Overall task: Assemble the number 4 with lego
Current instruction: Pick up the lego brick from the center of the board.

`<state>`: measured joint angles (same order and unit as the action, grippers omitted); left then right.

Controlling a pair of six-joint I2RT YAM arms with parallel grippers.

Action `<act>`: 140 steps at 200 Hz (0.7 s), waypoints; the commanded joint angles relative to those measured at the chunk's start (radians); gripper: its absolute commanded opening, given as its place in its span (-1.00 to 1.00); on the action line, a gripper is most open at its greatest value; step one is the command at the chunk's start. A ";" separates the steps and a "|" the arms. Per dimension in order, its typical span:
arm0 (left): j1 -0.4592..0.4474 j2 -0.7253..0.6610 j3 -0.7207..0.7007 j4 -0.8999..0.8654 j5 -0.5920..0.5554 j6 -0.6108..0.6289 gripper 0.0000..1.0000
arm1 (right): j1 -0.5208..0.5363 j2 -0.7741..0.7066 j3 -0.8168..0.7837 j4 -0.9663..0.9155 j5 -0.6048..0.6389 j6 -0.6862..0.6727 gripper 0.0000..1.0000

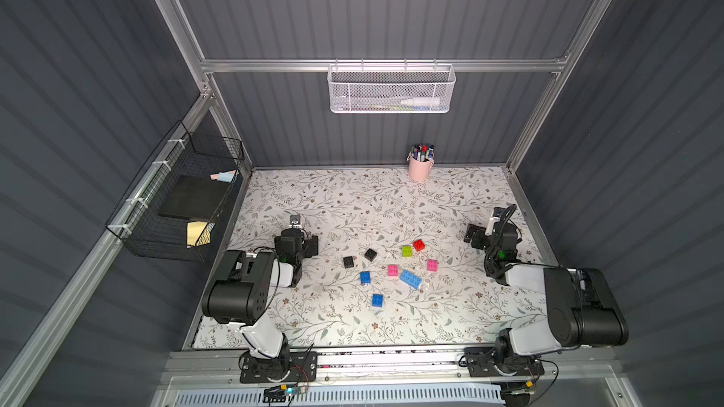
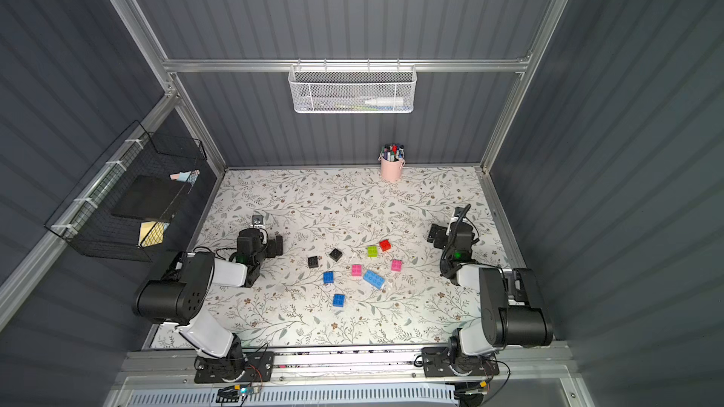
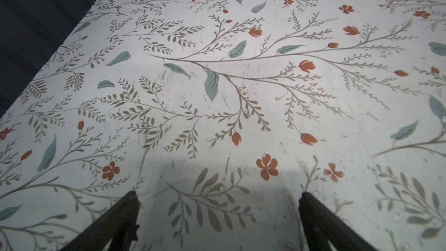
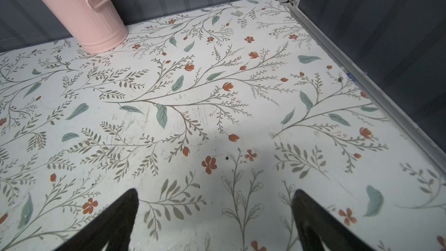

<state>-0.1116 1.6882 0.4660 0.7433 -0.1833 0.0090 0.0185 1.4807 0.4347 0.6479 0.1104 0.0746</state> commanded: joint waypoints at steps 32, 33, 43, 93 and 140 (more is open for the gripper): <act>-0.008 0.016 0.022 0.002 -0.011 0.014 0.99 | -0.005 0.008 0.019 0.030 0.013 -0.021 0.98; -0.007 0.016 0.022 0.002 -0.011 0.013 0.99 | -0.004 0.009 0.019 0.031 0.013 -0.021 0.98; -0.008 0.016 0.020 0.003 -0.010 0.013 0.99 | -0.004 0.008 0.019 0.031 0.014 -0.022 0.98; -0.007 0.014 0.020 0.005 -0.010 0.013 0.99 | -0.004 0.007 0.019 0.029 0.013 -0.022 0.98; -0.011 0.009 0.024 0.008 -0.028 0.012 0.99 | 0.000 -0.011 0.045 0.023 -0.089 -0.127 0.98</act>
<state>-0.1116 1.6920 0.4702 0.7437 -0.1837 0.0090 0.0185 1.4807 0.4362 0.6510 0.1047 0.0639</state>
